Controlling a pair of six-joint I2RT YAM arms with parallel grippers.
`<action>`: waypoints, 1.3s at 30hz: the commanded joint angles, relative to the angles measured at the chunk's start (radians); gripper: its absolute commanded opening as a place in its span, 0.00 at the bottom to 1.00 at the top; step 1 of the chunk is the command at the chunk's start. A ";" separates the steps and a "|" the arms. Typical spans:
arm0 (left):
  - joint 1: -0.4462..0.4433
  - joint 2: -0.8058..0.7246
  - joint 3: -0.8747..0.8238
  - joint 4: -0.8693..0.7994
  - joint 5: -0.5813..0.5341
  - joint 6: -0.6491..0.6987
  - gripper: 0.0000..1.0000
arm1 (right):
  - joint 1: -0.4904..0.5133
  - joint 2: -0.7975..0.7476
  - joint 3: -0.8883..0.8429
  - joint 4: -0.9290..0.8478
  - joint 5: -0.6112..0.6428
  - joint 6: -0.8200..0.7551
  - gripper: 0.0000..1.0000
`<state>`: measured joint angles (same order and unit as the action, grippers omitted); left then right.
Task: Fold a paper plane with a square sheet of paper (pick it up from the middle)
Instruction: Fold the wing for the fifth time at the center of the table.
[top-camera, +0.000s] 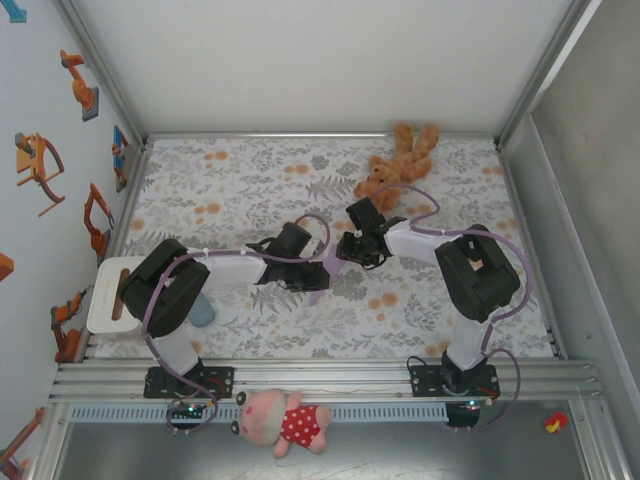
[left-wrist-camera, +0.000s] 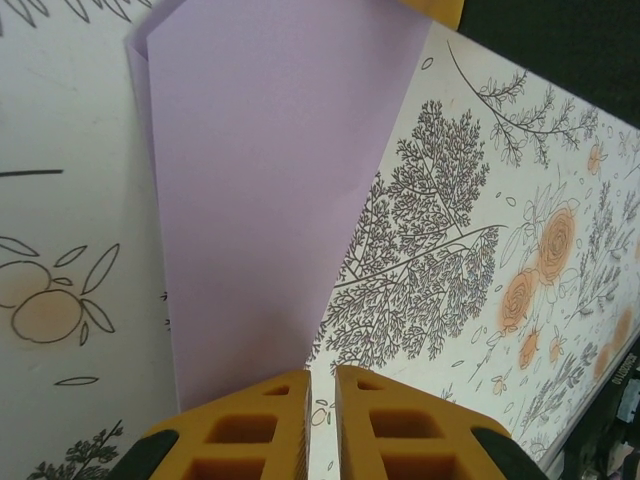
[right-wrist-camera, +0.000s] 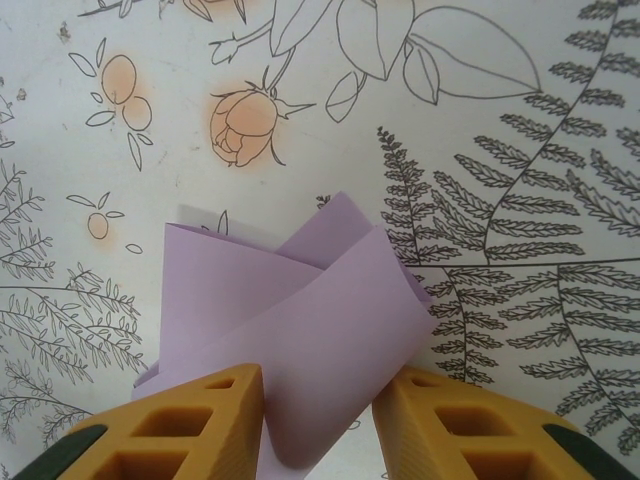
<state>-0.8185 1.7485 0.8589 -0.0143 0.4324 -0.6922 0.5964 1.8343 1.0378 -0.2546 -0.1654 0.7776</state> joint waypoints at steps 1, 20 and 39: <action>-0.012 0.024 -0.007 -0.019 -0.013 -0.001 0.14 | 0.016 0.120 -0.064 -0.015 0.008 0.015 0.36; -0.039 0.040 0.019 -0.101 -0.092 0.021 0.11 | 0.014 -0.027 -0.063 -0.011 0.017 -0.026 0.38; -0.040 0.028 0.007 -0.084 -0.089 0.017 0.09 | 0.042 0.042 0.042 -0.153 0.008 -0.157 0.46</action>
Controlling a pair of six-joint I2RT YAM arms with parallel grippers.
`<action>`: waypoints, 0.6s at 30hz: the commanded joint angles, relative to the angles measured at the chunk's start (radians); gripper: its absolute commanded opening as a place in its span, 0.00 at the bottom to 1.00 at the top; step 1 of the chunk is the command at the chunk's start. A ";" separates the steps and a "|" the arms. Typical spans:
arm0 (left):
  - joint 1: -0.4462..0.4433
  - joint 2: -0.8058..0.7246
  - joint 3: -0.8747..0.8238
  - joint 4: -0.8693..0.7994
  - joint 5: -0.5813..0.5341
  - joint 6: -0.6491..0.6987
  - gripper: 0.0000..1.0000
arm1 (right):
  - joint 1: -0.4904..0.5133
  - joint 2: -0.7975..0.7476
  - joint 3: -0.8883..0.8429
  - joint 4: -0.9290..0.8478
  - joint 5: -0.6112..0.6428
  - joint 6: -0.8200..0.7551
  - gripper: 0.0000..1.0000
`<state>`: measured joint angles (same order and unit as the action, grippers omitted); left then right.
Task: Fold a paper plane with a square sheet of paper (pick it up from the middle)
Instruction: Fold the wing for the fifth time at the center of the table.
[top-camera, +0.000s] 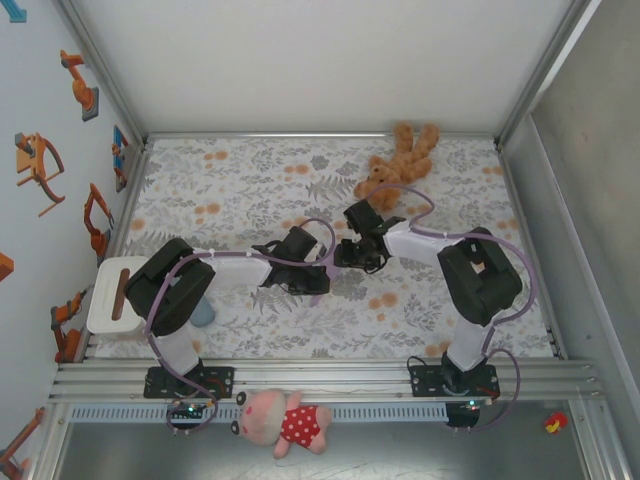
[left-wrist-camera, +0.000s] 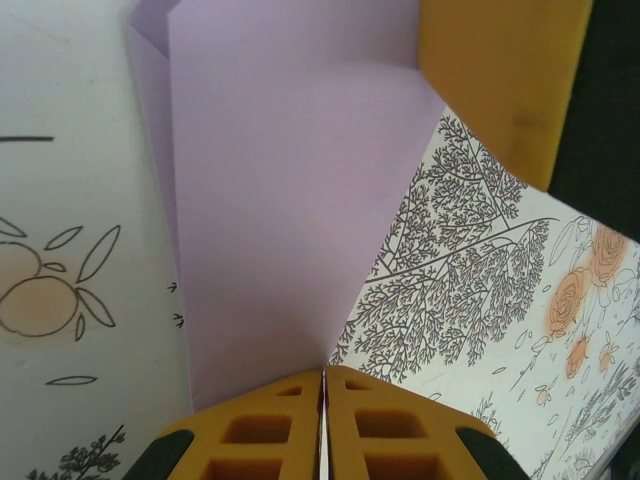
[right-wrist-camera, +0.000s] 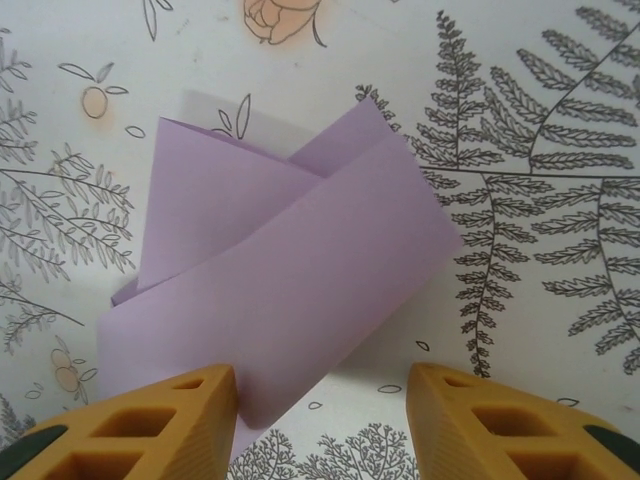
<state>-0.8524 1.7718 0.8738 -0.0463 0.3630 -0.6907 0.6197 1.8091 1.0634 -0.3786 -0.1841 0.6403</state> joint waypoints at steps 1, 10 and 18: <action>-0.005 -0.003 -0.007 -0.051 -0.018 0.016 0.09 | 0.020 0.076 0.021 -0.040 0.035 -0.019 0.45; 0.001 -0.129 -0.002 -0.056 -0.010 0.001 0.14 | 0.040 0.145 0.036 -0.085 0.089 0.000 0.42; 0.003 -0.123 -0.020 -0.099 0.025 -0.019 0.14 | 0.048 0.167 0.043 -0.071 0.077 0.011 0.40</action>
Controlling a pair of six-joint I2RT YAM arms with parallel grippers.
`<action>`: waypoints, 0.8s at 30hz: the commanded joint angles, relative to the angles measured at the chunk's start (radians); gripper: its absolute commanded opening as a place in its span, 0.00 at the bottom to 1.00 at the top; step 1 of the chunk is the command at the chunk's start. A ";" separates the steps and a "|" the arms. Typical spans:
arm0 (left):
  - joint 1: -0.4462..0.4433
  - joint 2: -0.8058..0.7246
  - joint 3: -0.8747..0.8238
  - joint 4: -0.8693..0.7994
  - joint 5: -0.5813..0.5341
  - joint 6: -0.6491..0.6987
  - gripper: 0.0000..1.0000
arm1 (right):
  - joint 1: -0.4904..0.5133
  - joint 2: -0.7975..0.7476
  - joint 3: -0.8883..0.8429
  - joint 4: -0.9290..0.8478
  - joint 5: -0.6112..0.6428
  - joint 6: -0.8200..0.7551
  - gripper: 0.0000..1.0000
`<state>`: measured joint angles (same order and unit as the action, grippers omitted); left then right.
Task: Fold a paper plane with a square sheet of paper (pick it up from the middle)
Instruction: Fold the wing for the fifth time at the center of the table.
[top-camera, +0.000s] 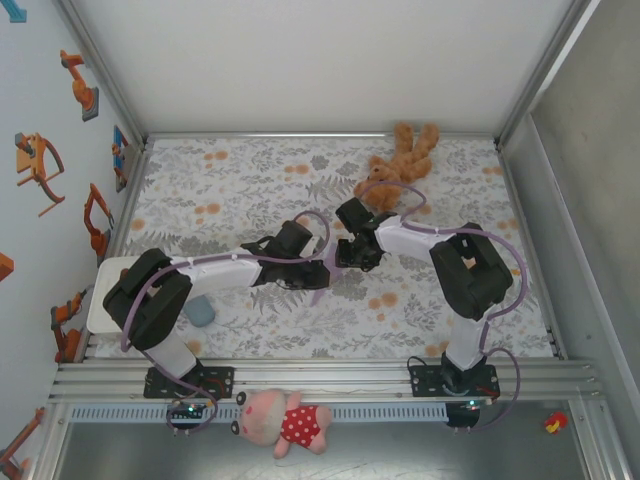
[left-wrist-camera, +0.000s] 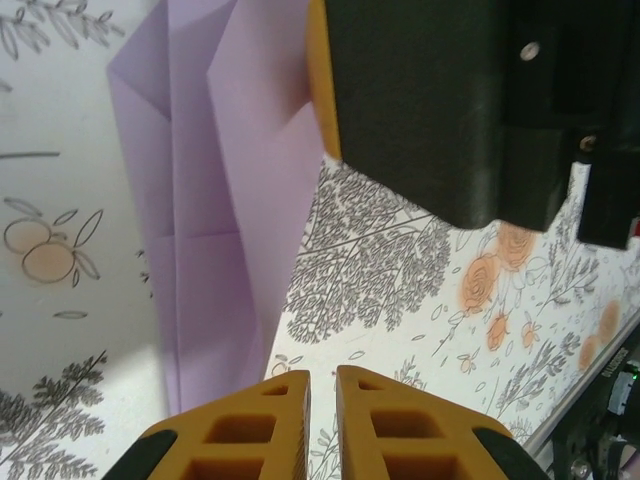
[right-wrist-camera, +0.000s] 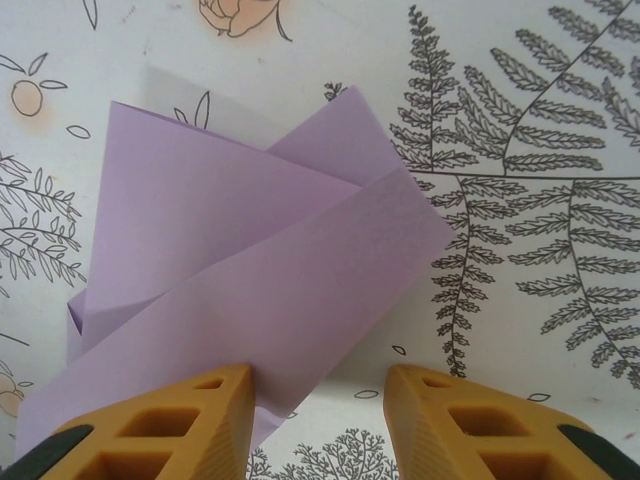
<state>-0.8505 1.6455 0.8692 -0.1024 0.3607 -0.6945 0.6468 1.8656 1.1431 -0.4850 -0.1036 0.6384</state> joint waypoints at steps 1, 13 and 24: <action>0.001 0.009 -0.015 -0.041 0.038 -0.019 0.14 | 0.022 0.112 -0.035 0.036 -0.005 0.015 0.40; -0.004 -0.047 -0.027 -0.007 0.043 -0.029 0.16 | 0.036 0.162 0.018 -0.018 0.004 0.019 0.38; -0.004 0.028 -0.025 -0.009 0.043 -0.044 0.14 | 0.043 0.190 0.046 -0.038 0.002 0.021 0.39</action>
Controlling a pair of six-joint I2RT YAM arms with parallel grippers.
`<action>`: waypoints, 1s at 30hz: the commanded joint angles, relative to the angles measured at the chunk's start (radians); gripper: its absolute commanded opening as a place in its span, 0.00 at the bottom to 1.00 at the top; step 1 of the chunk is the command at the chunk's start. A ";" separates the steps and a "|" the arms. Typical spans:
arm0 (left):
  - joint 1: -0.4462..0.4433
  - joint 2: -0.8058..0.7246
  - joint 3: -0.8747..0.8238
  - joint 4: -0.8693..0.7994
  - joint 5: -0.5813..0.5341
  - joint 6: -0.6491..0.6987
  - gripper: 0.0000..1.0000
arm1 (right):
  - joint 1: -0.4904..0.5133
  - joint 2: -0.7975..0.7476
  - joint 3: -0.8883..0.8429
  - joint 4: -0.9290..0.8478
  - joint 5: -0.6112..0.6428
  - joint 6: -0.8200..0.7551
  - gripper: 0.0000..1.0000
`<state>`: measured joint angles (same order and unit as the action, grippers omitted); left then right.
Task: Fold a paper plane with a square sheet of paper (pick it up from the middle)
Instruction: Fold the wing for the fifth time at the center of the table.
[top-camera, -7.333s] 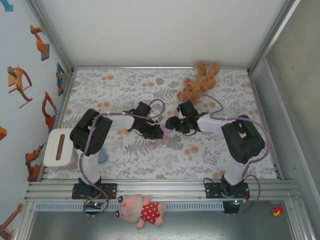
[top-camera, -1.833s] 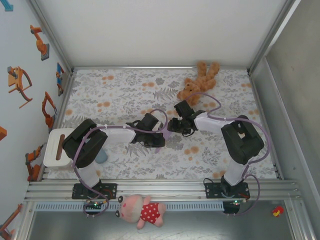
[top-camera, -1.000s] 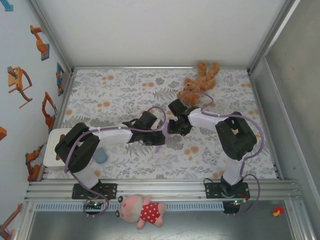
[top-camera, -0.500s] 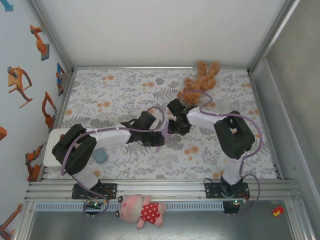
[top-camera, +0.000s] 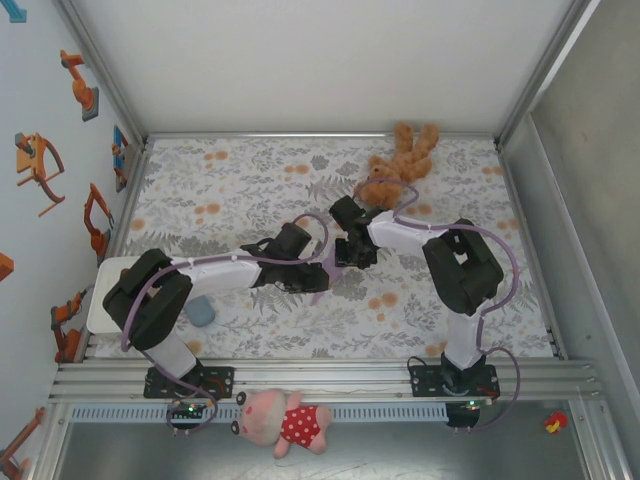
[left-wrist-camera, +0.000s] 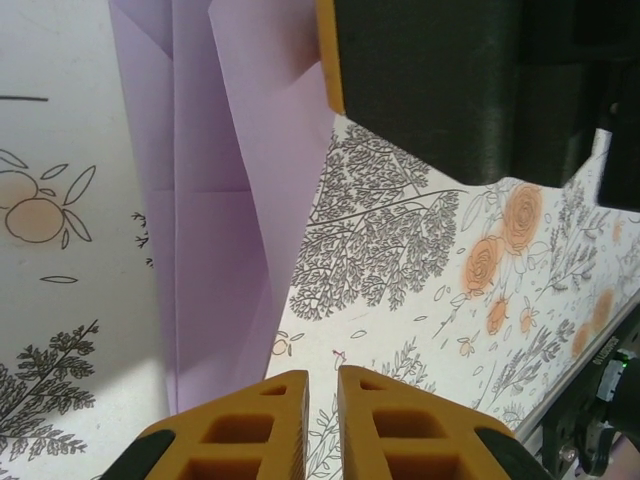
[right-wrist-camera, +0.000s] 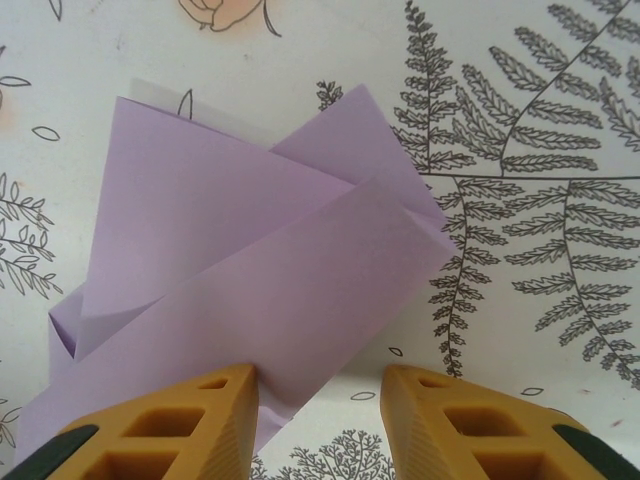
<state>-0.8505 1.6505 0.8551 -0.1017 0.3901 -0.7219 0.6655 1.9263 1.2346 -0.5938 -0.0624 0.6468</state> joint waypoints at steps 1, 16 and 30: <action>-0.004 0.029 -0.014 -0.010 0.016 -0.019 0.13 | 0.025 0.130 -0.044 0.071 -0.039 0.013 0.39; -0.002 0.052 -0.042 -0.004 0.009 -0.037 0.10 | 0.026 0.144 -0.038 0.060 -0.040 0.014 0.39; -0.002 0.068 -0.065 0.025 0.029 -0.054 0.10 | 0.028 0.163 -0.031 0.047 -0.039 0.015 0.39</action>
<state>-0.8505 1.7035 0.8085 -0.0635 0.4046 -0.7582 0.6693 1.9472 1.2591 -0.6228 -0.0574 0.6540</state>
